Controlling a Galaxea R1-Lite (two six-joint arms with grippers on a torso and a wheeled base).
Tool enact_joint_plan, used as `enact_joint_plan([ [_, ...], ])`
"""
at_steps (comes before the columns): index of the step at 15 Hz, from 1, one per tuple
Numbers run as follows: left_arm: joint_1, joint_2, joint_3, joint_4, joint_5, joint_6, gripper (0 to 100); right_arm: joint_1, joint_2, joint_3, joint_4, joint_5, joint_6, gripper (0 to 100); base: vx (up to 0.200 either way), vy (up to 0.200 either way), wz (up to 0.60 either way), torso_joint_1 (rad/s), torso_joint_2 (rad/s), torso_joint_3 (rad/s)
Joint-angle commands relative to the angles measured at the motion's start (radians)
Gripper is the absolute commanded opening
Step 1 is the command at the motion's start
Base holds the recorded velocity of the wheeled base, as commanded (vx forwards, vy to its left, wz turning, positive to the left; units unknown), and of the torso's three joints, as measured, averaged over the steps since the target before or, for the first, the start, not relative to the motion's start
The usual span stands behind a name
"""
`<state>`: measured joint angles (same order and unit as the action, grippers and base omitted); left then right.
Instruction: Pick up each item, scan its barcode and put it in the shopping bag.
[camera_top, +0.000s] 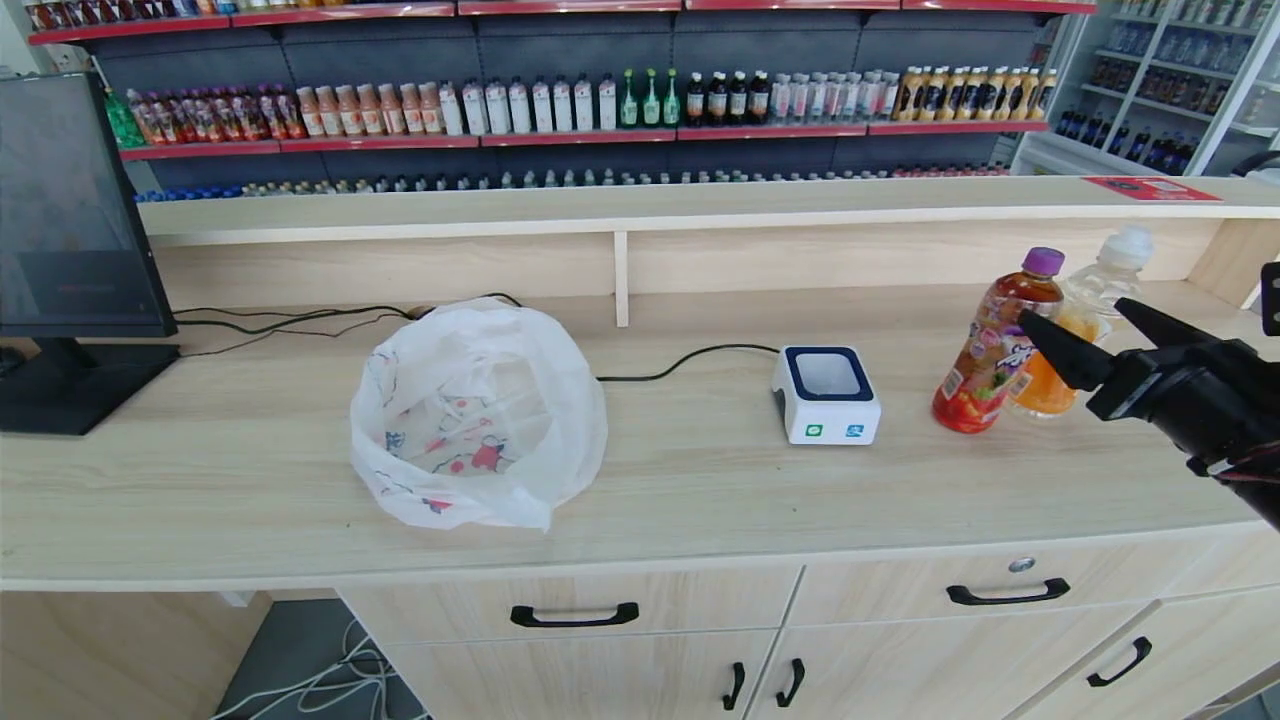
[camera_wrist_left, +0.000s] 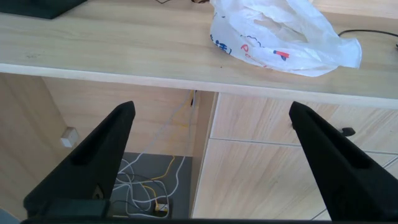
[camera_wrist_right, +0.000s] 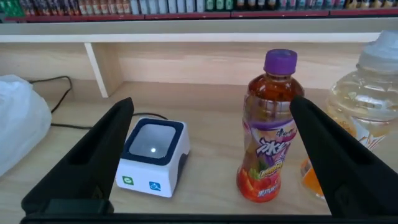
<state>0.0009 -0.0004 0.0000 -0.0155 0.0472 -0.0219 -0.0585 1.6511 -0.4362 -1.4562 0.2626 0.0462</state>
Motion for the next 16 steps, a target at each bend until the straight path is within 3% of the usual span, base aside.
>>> enact_joint_plan([
  [1,0.001,0.0,0.0,0.0,0.0,-0.001,100,-0.041,0.136,0.011,-0.05,0.02,0.001,100,0.0,0.0,0.0,0.0,0.0,0.0],
  [6,0.001,0.0,0.0,0.0,0.0,0.0,100,-0.118,0.269,-0.065,-0.093,0.061,0.015,100,0.0,0.0,0.0,0.0,0.0,0.0],
  [16,0.001,0.0,0.0,0.0,0.0,0.0,100,-0.118,0.466,-0.246,-0.099,0.073,0.009,100,0.0,0.0,0.0,0.0,0.0,0.0],
])
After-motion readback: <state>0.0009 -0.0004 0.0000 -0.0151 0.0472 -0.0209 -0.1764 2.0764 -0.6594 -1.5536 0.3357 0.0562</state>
